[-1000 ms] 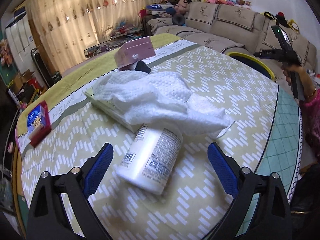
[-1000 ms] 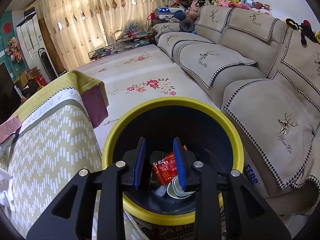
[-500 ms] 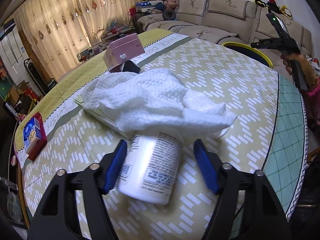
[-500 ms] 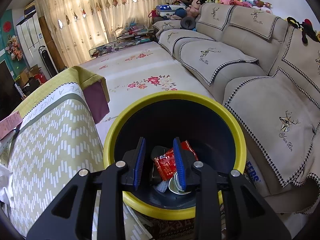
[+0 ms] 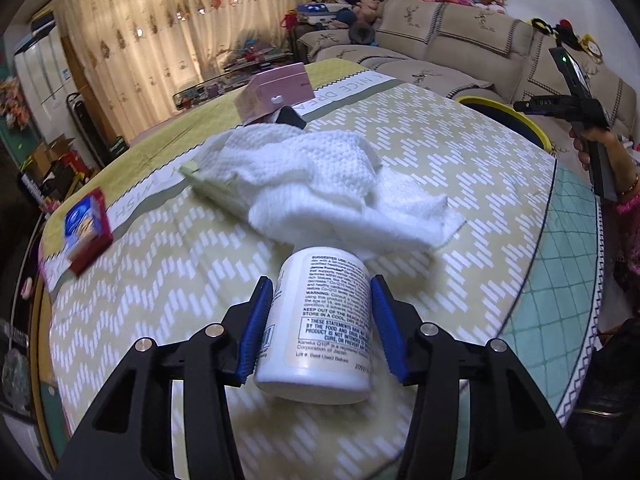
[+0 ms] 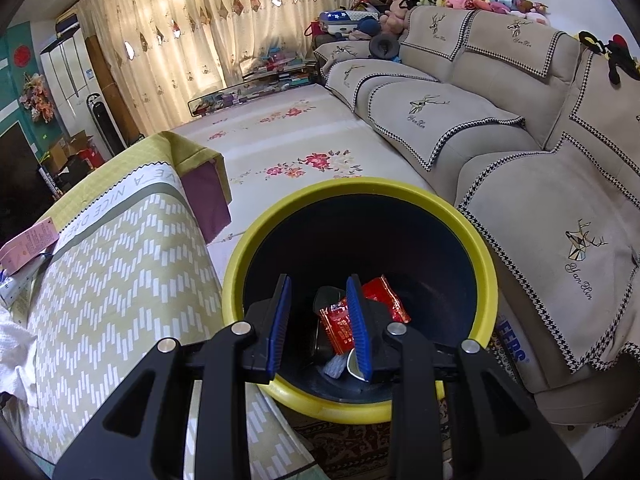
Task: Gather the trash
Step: 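Move the left gripper to the white pill bottle and grasp it, then carry the white pill bottle over the bin and release it with the left gripper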
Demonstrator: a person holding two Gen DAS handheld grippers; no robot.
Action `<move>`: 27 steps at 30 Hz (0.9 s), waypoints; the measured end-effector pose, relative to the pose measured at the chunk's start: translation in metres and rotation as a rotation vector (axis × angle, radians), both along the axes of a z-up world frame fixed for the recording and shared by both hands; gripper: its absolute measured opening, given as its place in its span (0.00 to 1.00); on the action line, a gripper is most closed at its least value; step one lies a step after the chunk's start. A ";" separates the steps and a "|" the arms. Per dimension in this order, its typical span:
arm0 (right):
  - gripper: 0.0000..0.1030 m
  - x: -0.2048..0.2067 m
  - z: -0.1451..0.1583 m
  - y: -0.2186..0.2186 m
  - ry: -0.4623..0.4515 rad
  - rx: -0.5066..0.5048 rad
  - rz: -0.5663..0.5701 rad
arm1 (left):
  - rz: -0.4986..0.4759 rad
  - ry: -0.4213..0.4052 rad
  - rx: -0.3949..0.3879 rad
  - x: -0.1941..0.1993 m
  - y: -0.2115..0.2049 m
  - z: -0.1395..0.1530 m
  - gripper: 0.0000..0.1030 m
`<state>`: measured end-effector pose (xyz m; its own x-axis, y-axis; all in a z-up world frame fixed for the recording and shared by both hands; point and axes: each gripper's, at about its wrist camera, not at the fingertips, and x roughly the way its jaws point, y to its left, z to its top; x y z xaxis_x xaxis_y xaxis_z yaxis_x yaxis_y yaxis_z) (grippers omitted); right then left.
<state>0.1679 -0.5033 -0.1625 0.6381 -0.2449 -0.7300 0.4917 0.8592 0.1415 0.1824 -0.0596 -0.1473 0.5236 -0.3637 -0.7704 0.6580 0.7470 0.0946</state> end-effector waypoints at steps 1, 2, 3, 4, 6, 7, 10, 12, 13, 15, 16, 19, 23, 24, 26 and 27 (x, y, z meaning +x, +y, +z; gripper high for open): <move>0.27 -0.001 0.000 0.000 -0.002 0.002 0.002 | 0.009 0.001 -0.003 -0.004 0.003 0.000 0.48; 0.27 -0.003 0.000 0.000 -0.003 0.004 0.004 | 0.019 0.002 -0.008 -0.010 0.006 0.001 0.48; 0.27 -0.004 0.000 0.000 -0.004 0.006 0.005 | 0.028 0.002 -0.011 -0.014 0.008 0.002 0.47; 0.27 -0.005 0.000 0.000 -0.004 0.008 0.006 | 0.041 0.001 -0.019 -0.021 0.012 0.004 0.47; 0.27 -0.008 -0.001 -0.001 -0.006 0.012 0.008 | 0.057 -0.004 -0.035 -0.031 0.016 0.007 0.47; 0.27 -0.010 -0.001 0.000 -0.008 0.014 0.010 | 0.064 -0.009 -0.041 -0.035 0.017 0.010 0.47; 0.27 -0.015 0.000 -0.001 -0.014 0.018 0.013 | 0.085 -0.032 -0.063 -0.047 0.016 0.018 0.47; 0.27 -0.019 0.002 -0.001 -0.020 0.021 0.015 | 0.092 -0.041 -0.083 -0.051 0.016 0.024 0.47; 0.27 -0.020 0.002 -0.001 -0.022 0.021 0.015 | 0.092 -0.047 -0.093 -0.055 0.014 0.029 0.47; 0.27 -0.024 0.004 -0.001 -0.029 0.021 0.015 | 0.083 -0.060 -0.105 -0.060 0.004 0.036 0.47; 0.27 -0.028 0.006 -0.002 -0.035 0.022 0.013 | 0.077 -0.062 -0.112 -0.060 0.000 0.040 0.47; 0.27 -0.035 0.011 -0.004 -0.049 0.026 0.011 | 0.040 -0.066 -0.140 -0.061 -0.021 0.052 0.47; 0.27 -0.049 0.018 -0.007 -0.074 0.022 0.007 | -0.010 -0.043 -0.189 -0.055 -0.055 0.064 0.47; 0.27 -0.054 0.021 -0.009 -0.078 0.017 0.004 | -0.021 -0.037 -0.195 -0.053 -0.063 0.066 0.47; 0.27 -0.061 0.025 -0.013 -0.085 0.011 -0.001 | -0.056 -0.021 -0.207 -0.046 -0.089 0.068 0.47; 0.27 -0.064 0.027 -0.016 -0.089 0.009 -0.005 | -0.070 -0.015 -0.210 -0.044 -0.098 0.069 0.47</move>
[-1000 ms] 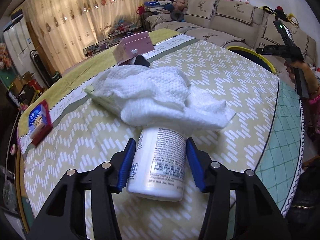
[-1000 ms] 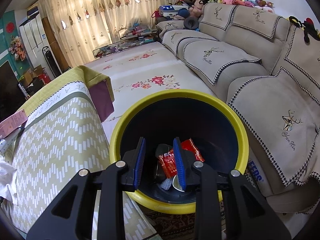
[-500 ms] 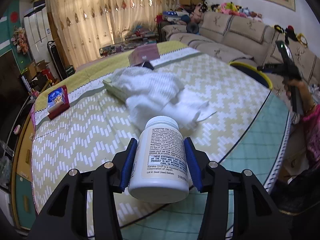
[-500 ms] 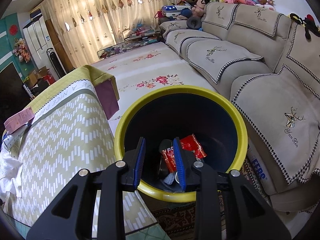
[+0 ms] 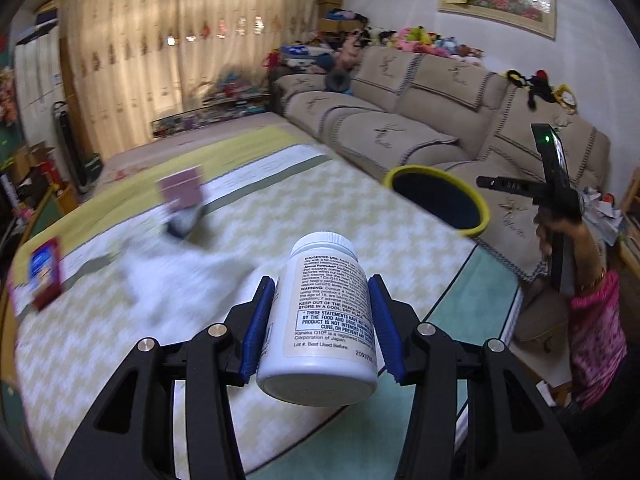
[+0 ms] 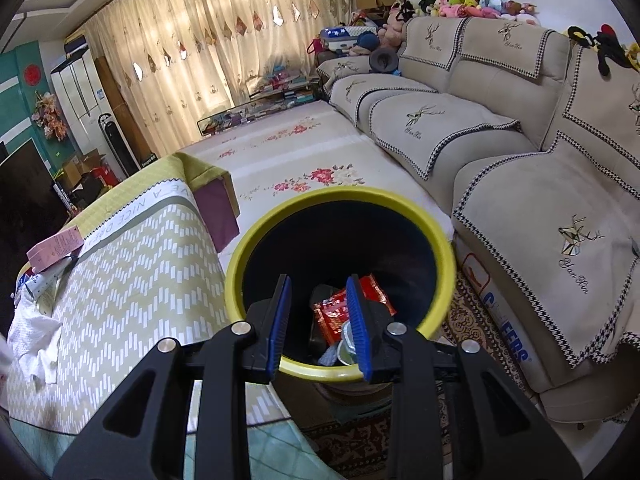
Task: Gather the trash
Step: 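Carry the white pill bottle over the bin and release it with the left gripper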
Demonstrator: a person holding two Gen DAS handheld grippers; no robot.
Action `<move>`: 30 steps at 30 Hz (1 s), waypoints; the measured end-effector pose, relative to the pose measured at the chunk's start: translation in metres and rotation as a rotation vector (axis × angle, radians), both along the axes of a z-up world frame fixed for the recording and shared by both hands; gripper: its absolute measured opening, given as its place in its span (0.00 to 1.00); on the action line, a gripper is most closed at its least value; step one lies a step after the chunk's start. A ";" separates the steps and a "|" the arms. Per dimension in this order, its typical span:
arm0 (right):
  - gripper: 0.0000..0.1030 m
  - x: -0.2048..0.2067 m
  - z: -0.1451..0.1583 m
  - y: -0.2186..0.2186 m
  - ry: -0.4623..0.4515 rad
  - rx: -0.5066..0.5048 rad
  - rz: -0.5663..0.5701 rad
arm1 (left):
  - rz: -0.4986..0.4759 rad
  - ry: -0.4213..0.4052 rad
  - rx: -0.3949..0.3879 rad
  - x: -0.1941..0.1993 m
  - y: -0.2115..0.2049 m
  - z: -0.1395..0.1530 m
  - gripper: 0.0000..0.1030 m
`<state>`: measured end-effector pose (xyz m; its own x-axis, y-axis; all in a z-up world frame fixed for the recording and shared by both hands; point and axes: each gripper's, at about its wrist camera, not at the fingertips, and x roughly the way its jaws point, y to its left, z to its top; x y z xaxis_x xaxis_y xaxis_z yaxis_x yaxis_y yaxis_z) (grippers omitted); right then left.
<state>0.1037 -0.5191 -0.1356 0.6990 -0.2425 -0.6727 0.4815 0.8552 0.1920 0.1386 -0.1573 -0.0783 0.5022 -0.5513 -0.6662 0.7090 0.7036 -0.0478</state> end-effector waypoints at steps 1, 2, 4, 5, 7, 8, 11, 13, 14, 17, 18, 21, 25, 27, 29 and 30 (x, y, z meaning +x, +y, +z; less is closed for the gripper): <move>0.27 -0.005 0.002 -0.003 -0.004 -0.004 -0.007 | -0.023 0.004 -0.002 0.004 -0.014 0.000 0.47; 0.27 -0.010 0.004 -0.006 -0.009 -0.006 -0.015 | -0.043 0.006 -0.002 0.006 -0.028 0.001 0.47; 0.27 -0.018 0.005 -0.013 -0.017 -0.003 -0.029 | -0.085 0.018 -0.003 0.014 -0.057 0.000 0.47; 0.27 -0.022 0.005 -0.016 -0.022 0.002 -0.036 | -0.105 0.028 -0.005 0.019 -0.071 -0.001 0.47; 0.27 -0.030 0.003 -0.022 -0.027 0.012 -0.046 | -0.138 0.053 -0.008 0.029 -0.101 -0.003 0.47; 0.27 -0.033 0.001 -0.026 -0.027 0.017 -0.052 | -0.157 0.064 -0.006 0.034 -0.117 -0.005 0.47; 0.27 -0.041 -0.005 -0.035 -0.024 0.031 -0.064 | -0.196 0.082 0.019 0.045 -0.161 -0.012 0.47; 0.27 -0.046 -0.009 -0.044 -0.021 0.044 -0.076 | -0.224 0.093 0.036 0.052 -0.192 -0.017 0.47; 0.27 -0.048 -0.010 -0.047 -0.021 0.048 -0.081 | -0.237 0.096 0.046 0.055 -0.207 -0.019 0.47; 0.27 -0.054 -0.016 -0.058 -0.019 0.066 -0.101 | -0.268 0.118 0.066 0.064 -0.246 -0.029 0.47; 0.27 -0.055 -0.017 -0.061 -0.018 0.071 -0.107 | -0.274 0.127 0.072 0.067 -0.258 -0.032 0.47; 0.27 -0.061 -0.023 -0.070 -0.015 0.086 -0.123 | -0.281 0.145 0.092 0.076 -0.296 -0.043 0.47; 0.29 -0.065 -0.028 -0.076 -0.008 0.097 -0.134 | -0.284 0.169 0.107 0.088 -0.335 -0.057 0.47; 0.33 -0.066 -0.029 -0.078 -0.008 0.102 -0.140 | -0.273 0.189 0.100 0.095 -0.349 -0.063 0.47; 0.33 -0.067 -0.030 -0.077 -0.009 0.104 -0.139 | -0.264 0.186 0.099 0.098 -0.360 -0.066 0.54; 0.33 -0.066 -0.030 -0.077 -0.010 0.105 -0.137 | -0.254 0.178 0.093 0.099 -0.364 -0.066 0.60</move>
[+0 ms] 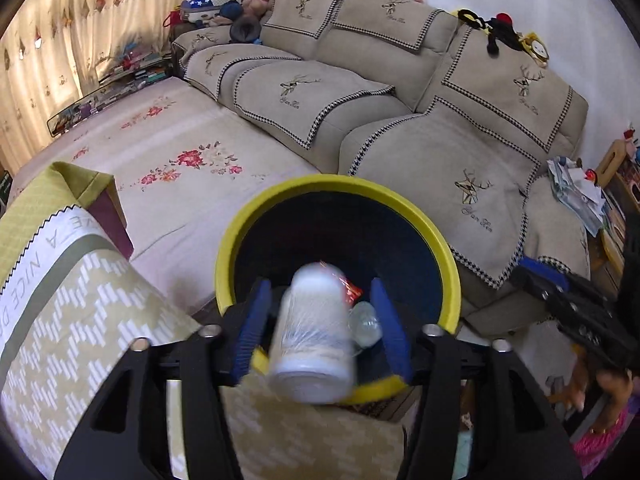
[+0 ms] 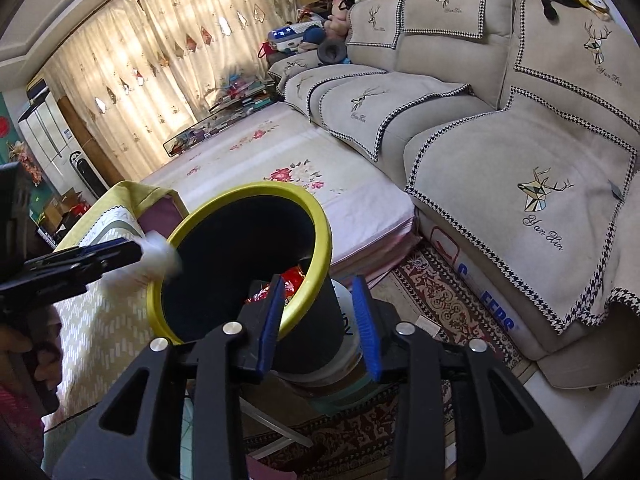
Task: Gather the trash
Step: 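Carry the white pill bottle over the bin and release it with the left gripper, then move the right gripper to the pink strawberry milk carton and grasp it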
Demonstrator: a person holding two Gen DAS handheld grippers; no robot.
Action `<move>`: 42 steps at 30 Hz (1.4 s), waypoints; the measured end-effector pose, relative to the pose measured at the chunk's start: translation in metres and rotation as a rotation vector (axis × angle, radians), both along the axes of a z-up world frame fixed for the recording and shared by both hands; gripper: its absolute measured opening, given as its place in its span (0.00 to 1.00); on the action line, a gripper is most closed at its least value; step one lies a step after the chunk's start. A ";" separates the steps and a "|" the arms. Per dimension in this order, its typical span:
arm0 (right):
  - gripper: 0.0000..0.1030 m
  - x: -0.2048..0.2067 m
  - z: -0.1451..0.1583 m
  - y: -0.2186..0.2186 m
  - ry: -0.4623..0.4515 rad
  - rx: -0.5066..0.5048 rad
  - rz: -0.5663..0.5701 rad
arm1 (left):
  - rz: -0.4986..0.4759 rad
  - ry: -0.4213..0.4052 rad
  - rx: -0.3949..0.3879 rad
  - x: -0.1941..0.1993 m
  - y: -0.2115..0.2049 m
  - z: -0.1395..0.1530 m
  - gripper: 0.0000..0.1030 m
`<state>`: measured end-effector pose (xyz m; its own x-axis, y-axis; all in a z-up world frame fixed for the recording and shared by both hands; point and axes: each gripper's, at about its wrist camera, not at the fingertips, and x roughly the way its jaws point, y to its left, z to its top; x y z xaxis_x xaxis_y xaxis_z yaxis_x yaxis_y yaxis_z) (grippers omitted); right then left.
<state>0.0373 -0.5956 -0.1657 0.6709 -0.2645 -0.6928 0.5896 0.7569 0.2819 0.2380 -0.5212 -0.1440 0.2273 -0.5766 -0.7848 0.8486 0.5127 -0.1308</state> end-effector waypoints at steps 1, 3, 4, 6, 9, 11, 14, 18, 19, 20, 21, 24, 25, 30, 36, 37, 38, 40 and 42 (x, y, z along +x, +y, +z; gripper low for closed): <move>0.33 0.001 0.001 0.001 0.000 0.000 0.003 | 0.009 -0.006 -0.005 0.000 0.001 0.000 0.61; 0.33 0.002 0.002 0.004 -0.003 -0.002 0.013 | 0.022 -0.009 -0.019 -0.001 0.006 0.006 0.62; 0.33 0.003 0.003 0.006 -0.003 -0.004 0.019 | 0.023 -0.015 -0.034 -0.003 0.013 0.012 0.62; 0.33 0.006 0.005 0.010 -0.001 -0.007 0.030 | 0.036 -0.048 -0.062 -0.010 0.032 0.026 0.66; 0.33 0.013 0.006 0.018 0.002 -0.008 0.056 | 0.079 -0.100 -0.129 -0.021 0.077 0.051 0.72; 0.33 0.020 0.007 0.026 0.004 -0.012 0.080 | 0.106 -0.107 -0.168 -0.027 0.107 0.063 0.73; 0.33 0.030 0.008 0.038 0.010 -0.018 0.120 | 0.172 -0.134 -0.218 -0.035 0.162 0.077 0.77; 0.34 0.049 0.010 0.062 0.023 -0.033 0.186 | 0.316 -0.199 -0.238 -0.036 0.249 0.087 0.78; 0.34 0.057 0.011 0.071 0.027 -0.036 0.210 | 0.353 -0.215 -0.236 -0.037 0.268 0.088 0.78; 0.34 0.062 0.012 0.076 0.029 -0.038 0.224 | 0.394 -0.234 -0.234 -0.037 0.288 0.089 0.78; 0.34 0.067 0.014 0.083 0.033 -0.041 0.241 | 0.436 -0.255 -0.229 -0.038 0.307 0.091 0.79; 0.34 0.087 0.017 0.109 0.042 -0.054 0.303 | 0.585 -0.344 -0.191 -0.037 0.373 0.091 0.80; 0.34 0.092 0.019 0.118 0.042 -0.055 0.319 | 0.623 -0.362 -0.182 -0.035 0.390 0.089 0.81; 0.39 0.125 0.036 0.160 0.020 -0.068 0.412 | 0.811 -0.404 -0.140 -0.021 0.468 0.072 0.82; 0.45 0.174 0.067 0.238 -0.037 -0.095 0.563 | 0.989 -0.383 -0.128 0.007 0.529 0.033 0.82; 0.46 0.180 0.071 0.250 -0.041 -0.103 0.587 | 0.999 -0.378 -0.126 0.008 0.534 0.028 0.82; 0.47 0.187 0.074 0.263 -0.044 -0.112 0.613 | 1.001 -0.375 -0.124 0.010 0.536 0.025 0.82; 0.47 0.203 0.079 0.296 -0.055 -0.133 0.670 | 0.994 -0.386 -0.117 0.006 0.532 0.021 0.82; 0.48 0.214 0.081 0.316 -0.061 -0.140 0.699 | 0.995 -0.403 -0.097 0.005 0.533 0.019 0.82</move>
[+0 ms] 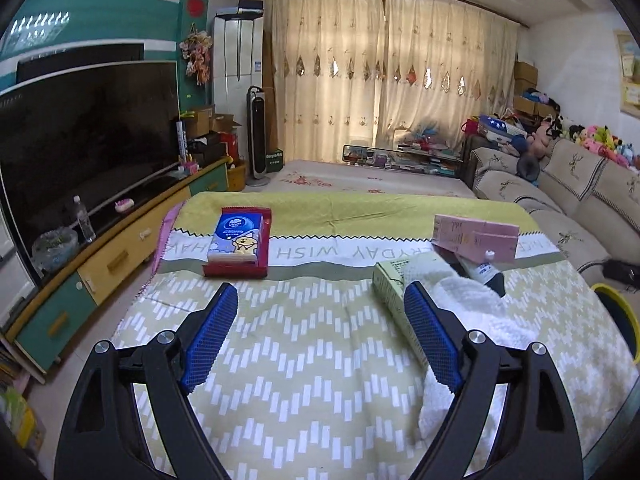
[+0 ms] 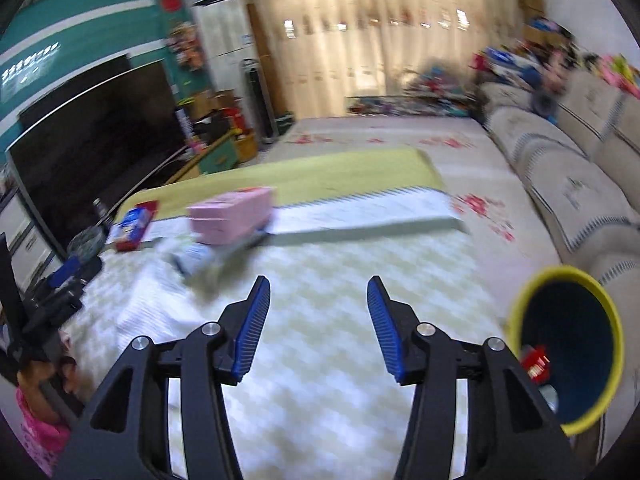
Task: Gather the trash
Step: 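Move the right gripper to the pink strawberry milk carton and grasp it, then drop the pink carton into the bin with the right gripper while the left grasps the tissue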
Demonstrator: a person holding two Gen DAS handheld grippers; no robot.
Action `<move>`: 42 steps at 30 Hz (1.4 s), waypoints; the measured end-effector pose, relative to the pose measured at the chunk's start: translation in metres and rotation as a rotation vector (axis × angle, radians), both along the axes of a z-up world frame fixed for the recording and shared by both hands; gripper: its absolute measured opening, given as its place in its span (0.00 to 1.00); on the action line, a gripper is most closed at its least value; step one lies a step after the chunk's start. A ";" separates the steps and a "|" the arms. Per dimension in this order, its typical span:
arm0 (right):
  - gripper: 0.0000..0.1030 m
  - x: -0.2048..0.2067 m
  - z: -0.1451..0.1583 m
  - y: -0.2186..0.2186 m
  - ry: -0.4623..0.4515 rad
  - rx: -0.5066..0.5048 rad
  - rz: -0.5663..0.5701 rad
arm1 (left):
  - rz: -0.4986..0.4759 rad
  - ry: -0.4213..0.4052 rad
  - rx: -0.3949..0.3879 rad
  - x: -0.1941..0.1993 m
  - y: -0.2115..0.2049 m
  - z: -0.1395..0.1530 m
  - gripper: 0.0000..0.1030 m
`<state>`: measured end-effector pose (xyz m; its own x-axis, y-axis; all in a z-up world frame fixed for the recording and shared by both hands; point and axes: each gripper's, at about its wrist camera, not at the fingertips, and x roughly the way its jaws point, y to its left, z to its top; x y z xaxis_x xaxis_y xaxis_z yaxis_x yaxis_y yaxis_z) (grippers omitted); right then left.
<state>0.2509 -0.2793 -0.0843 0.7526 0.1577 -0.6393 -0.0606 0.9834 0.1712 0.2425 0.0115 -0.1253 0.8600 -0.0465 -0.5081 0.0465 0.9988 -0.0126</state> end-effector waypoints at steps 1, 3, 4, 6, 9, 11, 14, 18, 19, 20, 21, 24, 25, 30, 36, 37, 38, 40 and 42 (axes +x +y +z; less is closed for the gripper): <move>0.49 0.008 0.000 0.013 -0.003 -0.001 0.018 | -0.001 0.002 0.002 0.002 -0.006 -0.002 0.82; 0.52 0.024 0.000 0.037 -0.009 -0.009 0.036 | -0.006 0.006 -0.003 0.002 -0.010 -0.001 0.82; 0.53 0.030 0.000 0.044 -0.012 -0.011 0.040 | -0.005 0.006 -0.006 0.001 -0.011 0.000 0.82; 0.55 0.043 0.000 0.057 -0.016 -0.011 0.040 | -0.007 0.009 -0.008 -0.002 -0.014 0.000 0.82; 0.59 0.064 -0.003 0.069 -0.009 -0.019 0.029 | -0.007 0.008 -0.011 -0.004 -0.015 0.002 0.82; 0.60 0.078 -0.005 0.076 0.002 -0.024 0.018 | -0.003 0.004 -0.014 -0.005 -0.015 0.001 0.82; 0.61 0.097 -0.010 0.084 0.025 -0.029 0.005 | -0.002 0.008 -0.029 -0.006 -0.013 0.000 0.82; 0.63 0.112 -0.019 0.092 0.049 -0.062 -0.004 | -0.004 0.011 -0.035 -0.006 -0.013 0.000 0.82; 0.63 0.114 -0.023 0.092 0.061 -0.065 -0.009 | -0.005 0.010 -0.034 -0.006 -0.013 0.000 0.82; 0.63 0.118 -0.027 0.095 0.071 -0.062 -0.012 | -0.007 0.011 -0.033 -0.006 -0.014 -0.001 0.82; 0.63 0.120 -0.030 0.095 0.077 -0.056 -0.015 | -0.008 0.012 -0.033 -0.005 -0.014 -0.002 0.82; 0.53 0.122 -0.035 0.094 0.062 -0.060 -0.030 | -0.013 0.018 -0.035 -0.003 -0.014 -0.005 0.82; 0.48 0.123 -0.037 0.095 0.067 -0.059 -0.024 | -0.014 0.021 -0.034 -0.003 -0.015 -0.006 0.82; 0.46 0.115 -0.033 0.088 0.058 -0.035 -0.010 | -0.020 0.026 -0.033 -0.003 -0.019 -0.006 0.82; 0.46 0.079 -0.003 0.057 -0.010 0.050 -0.015 | -0.020 0.031 -0.035 -0.002 -0.019 -0.006 0.82; 0.46 0.068 0.004 0.048 -0.028 0.068 -0.020 | -0.021 0.032 -0.036 -0.002 -0.020 -0.006 0.82; 0.46 0.060 0.008 0.041 -0.042 0.081 -0.024 | -0.020 0.032 -0.036 -0.002 -0.020 -0.006 0.82; 0.46 0.040 0.016 0.020 -0.069 0.106 -0.049 | -0.020 0.031 -0.036 -0.002 -0.020 -0.006 0.82; 0.46 0.021 0.019 -0.003 -0.086 0.114 -0.092 | -0.020 0.031 -0.036 -0.002 -0.020 -0.005 0.82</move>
